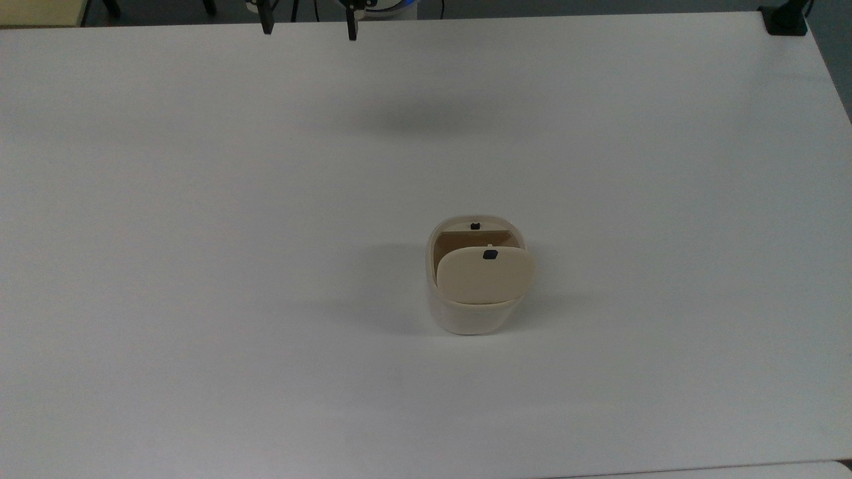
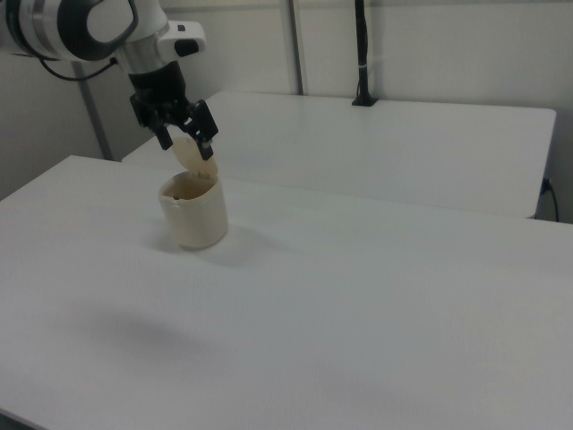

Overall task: Close the trash bin
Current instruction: 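Move the gripper down toward the open lid of the cream bin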

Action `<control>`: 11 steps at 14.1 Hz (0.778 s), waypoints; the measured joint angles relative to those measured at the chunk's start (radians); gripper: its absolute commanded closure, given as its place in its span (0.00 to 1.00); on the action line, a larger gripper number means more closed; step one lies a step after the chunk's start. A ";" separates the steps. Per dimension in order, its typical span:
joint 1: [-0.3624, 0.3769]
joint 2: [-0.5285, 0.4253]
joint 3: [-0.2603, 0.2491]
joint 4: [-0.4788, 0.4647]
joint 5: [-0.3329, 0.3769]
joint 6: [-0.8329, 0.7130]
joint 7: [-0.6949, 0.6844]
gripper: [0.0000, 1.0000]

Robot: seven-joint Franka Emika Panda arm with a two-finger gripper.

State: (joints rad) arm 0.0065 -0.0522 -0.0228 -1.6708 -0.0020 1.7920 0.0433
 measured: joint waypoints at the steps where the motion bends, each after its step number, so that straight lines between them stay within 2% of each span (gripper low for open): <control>1: 0.000 0.007 0.008 0.000 0.000 0.057 0.018 0.00; 2: 0.001 0.013 0.022 0.001 0.000 0.120 0.053 0.00; 4: 0.005 0.027 0.065 0.002 -0.004 0.243 0.161 0.09; 7: 0.046 0.060 0.084 0.005 -0.034 0.395 0.310 0.52; 9: 0.076 0.087 0.085 0.007 -0.064 0.466 0.400 0.89; 10: 0.091 0.103 0.085 0.008 -0.084 0.492 0.440 1.00; 11: 0.105 0.121 0.086 0.010 -0.106 0.515 0.486 1.00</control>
State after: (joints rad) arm 0.1119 0.0685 0.0630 -1.6609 -0.1081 2.3069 0.5296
